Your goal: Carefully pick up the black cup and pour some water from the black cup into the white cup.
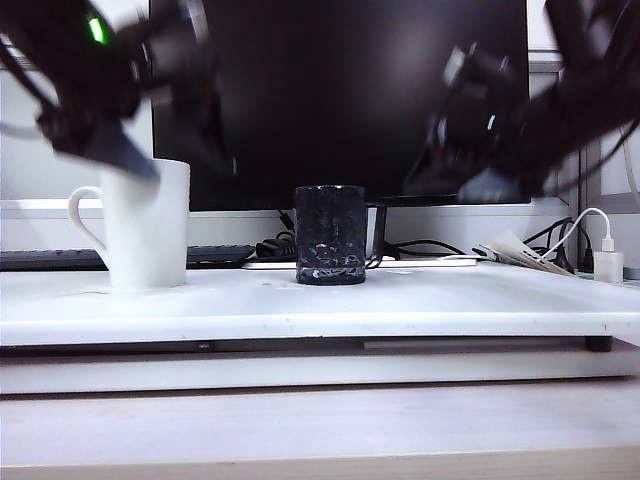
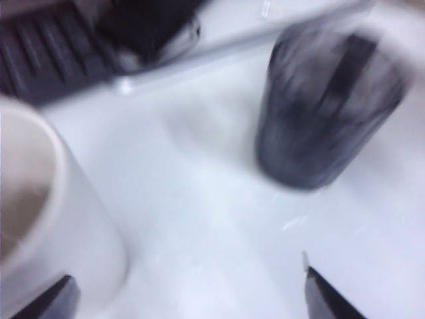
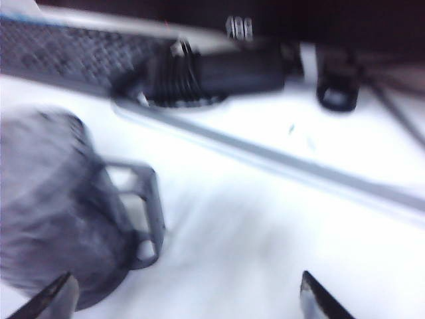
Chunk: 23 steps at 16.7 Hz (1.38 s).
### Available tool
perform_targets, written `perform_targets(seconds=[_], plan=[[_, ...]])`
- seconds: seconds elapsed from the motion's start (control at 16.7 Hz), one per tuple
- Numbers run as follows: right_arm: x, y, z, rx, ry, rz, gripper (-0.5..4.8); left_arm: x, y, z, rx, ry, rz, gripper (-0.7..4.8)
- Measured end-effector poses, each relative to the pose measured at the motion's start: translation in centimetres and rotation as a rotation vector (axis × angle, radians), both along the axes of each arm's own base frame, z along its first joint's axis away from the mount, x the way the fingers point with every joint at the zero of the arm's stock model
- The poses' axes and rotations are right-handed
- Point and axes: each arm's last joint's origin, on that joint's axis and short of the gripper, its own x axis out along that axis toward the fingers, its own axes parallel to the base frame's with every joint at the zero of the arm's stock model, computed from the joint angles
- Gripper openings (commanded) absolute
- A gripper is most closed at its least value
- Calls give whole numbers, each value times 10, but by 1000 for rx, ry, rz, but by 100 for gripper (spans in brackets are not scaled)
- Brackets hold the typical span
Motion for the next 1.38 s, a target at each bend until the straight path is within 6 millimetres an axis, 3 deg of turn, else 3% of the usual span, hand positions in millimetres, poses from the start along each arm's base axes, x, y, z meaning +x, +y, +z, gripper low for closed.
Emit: perform_targets(seconds=[0.3, 0.66, 0.78, 1.14, 1.38], plan=[[13, 20, -28, 14, -44, 46, 430, 6, -4, 11, -66, -118, -1, 479], [42, 38, -25, 32, -100, 64, 414, 7, -4, 14, -82, -148, 1, 479], [45, 39, -27, 32, -103, 61, 277, 7, -4, 14, -82, -148, 1, 479], [54, 42, -48, 83, -157, 51, 273, 6, -3, 13, -69, -131, 0, 479], [55, 47, -48, 101, -190, 49, 271, 6, -3, 13, -62, -120, -1, 479]])
